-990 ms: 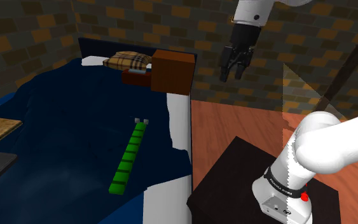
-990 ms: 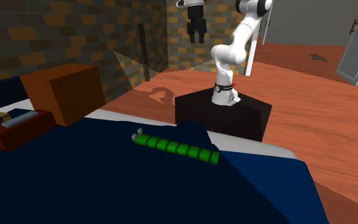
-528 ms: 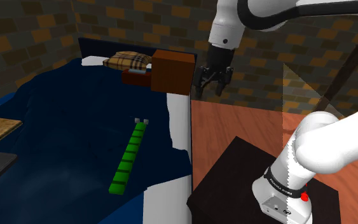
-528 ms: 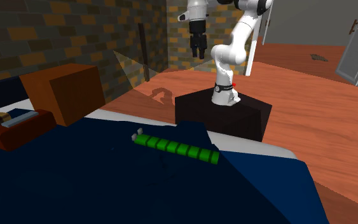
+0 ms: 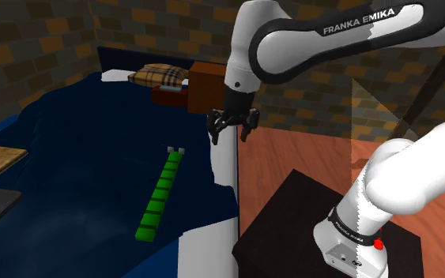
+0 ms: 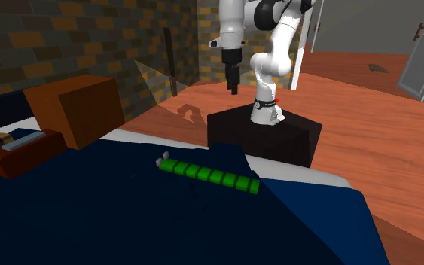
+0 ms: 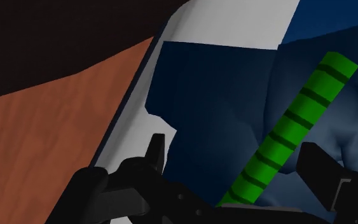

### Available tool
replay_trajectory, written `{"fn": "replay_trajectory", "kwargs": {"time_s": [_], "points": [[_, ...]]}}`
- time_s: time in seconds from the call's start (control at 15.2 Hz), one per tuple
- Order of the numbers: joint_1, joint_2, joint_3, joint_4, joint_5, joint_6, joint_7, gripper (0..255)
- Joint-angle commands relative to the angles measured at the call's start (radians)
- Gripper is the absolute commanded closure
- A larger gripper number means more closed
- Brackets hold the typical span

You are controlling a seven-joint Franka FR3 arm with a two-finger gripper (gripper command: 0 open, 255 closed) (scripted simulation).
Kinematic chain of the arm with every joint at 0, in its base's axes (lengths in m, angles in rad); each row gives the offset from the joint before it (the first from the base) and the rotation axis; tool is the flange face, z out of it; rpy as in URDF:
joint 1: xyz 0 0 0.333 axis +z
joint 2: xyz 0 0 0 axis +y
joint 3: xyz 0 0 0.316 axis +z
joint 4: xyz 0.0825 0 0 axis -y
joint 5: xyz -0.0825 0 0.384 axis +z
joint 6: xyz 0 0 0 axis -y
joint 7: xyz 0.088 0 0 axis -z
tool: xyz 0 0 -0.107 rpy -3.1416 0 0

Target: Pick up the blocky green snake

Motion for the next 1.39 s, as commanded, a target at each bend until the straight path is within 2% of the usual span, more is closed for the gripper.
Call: {"fn": "replay_trajectory", "kwargs": {"time_s": [0.0, 0.33, 0.66, 0.99, 1.32], "points": [[-0.010, 0.070, 0.043, 0.012, -0.007, 0.068, 0.072, 0], [-0.047, 0.275, 0.133, 0.072, -0.086, 0.219, 0.264, 0], [-0.060, 0.505, 0.174, 0.171, -0.255, 0.333, 0.500, 0], [0.002, 0.731, 0.123, 0.309, -0.437, 0.391, 0.729, 0], [0.093, 0.936, 0.034, 0.480, -0.549, 0.408, 0.893, 0]]}}
